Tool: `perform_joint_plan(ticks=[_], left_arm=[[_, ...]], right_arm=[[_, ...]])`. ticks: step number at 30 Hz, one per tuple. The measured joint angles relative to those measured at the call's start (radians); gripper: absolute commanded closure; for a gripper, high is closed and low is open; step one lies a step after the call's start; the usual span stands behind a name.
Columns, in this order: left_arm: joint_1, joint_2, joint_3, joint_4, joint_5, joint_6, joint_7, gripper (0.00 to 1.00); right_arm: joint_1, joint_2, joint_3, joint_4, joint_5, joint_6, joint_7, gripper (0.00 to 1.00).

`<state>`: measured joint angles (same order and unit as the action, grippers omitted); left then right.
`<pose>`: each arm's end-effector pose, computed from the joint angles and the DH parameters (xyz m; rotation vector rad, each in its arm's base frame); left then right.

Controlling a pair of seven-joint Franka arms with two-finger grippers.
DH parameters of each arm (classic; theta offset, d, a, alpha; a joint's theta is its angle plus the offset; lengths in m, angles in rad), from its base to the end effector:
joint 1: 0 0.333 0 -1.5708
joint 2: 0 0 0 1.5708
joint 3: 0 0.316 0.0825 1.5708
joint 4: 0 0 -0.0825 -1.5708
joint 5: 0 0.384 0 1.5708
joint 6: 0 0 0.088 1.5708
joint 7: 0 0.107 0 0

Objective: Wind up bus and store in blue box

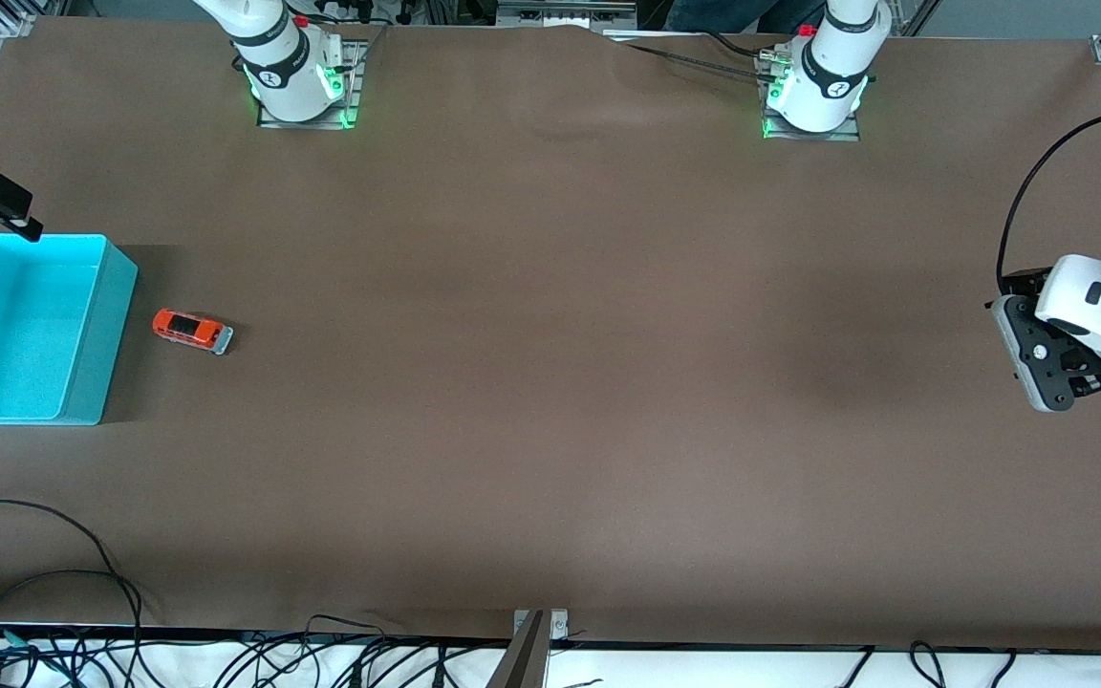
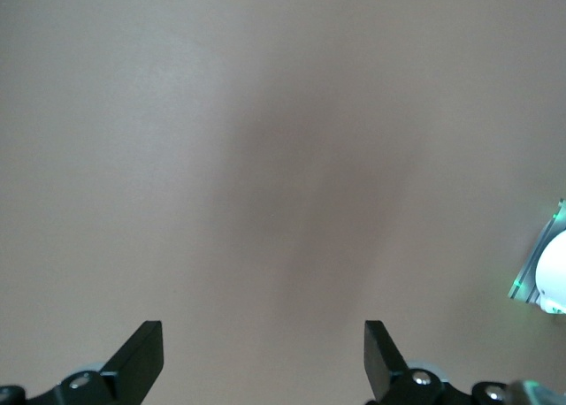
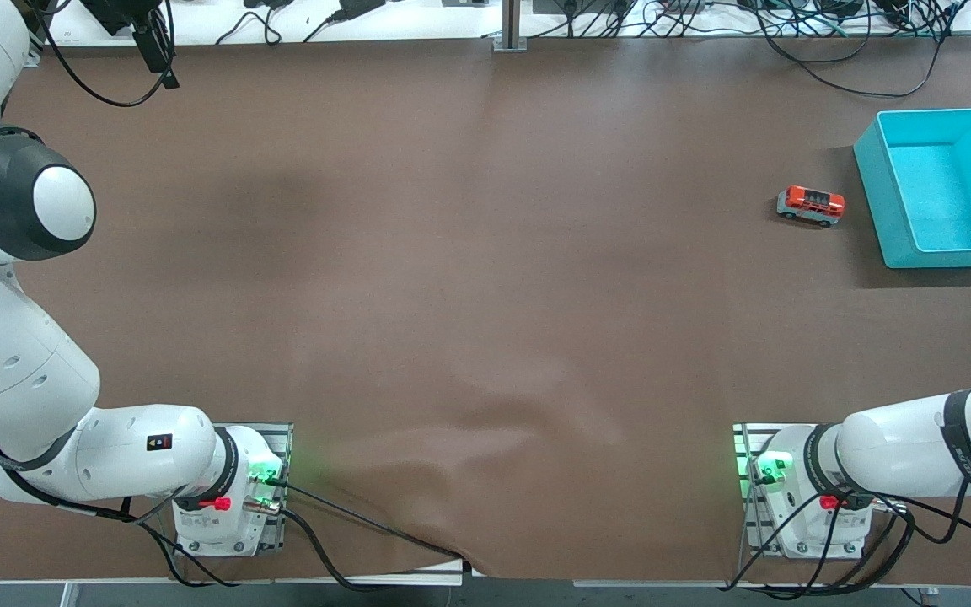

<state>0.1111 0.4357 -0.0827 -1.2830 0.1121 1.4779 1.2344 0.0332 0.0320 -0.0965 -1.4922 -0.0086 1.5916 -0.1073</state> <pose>0.6589 0.0420 0.4858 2.5048 -1.7238 -0.3645 0.5661 -0.0358 0.6458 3.1217 0.0688 0.1036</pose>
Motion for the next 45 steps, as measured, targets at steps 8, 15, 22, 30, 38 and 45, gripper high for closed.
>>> perform_joint_plan(ticks=[8,15,22,30,38,45], left_arm=[[-0.039,-0.033,-0.001,0.007,-0.004,-0.038,-0.11,0.0],[-0.079,-0.071,-0.001,0.005,-0.058,-0.074,-0.252,0.0],[-0.185,-0.14,0.026,-0.017,-0.068,-0.104,-0.449,0.0],[-0.244,-0.262,0.082,-0.165,-0.068,0.049,-0.671,0.0],[-0.217,-0.377,0.119,-0.314,-0.07,0.147,-0.757,0.0],[-0.205,-0.419,0.119,-0.36,-0.101,0.162,-0.858,0.0]], right_arm=[[0.0,0.0,0.0,0.0,0.0,0.0,0.0,0.0],[0.001,0.0,0.008,0.0,0.0,-0.002,0.0,0.0],[0.002,0.002,0.027,0.0,0.0,-0.022,-0.001,0.0],[0.002,0.02,0.027,-0.004,0.0,-0.032,-0.001,0.0],[0.001,0.037,0.026,-0.03,0.0,-0.033,-0.001,0.0],[-0.002,0.01,0.023,-0.167,0.0,0.095,-0.002,0.0]])
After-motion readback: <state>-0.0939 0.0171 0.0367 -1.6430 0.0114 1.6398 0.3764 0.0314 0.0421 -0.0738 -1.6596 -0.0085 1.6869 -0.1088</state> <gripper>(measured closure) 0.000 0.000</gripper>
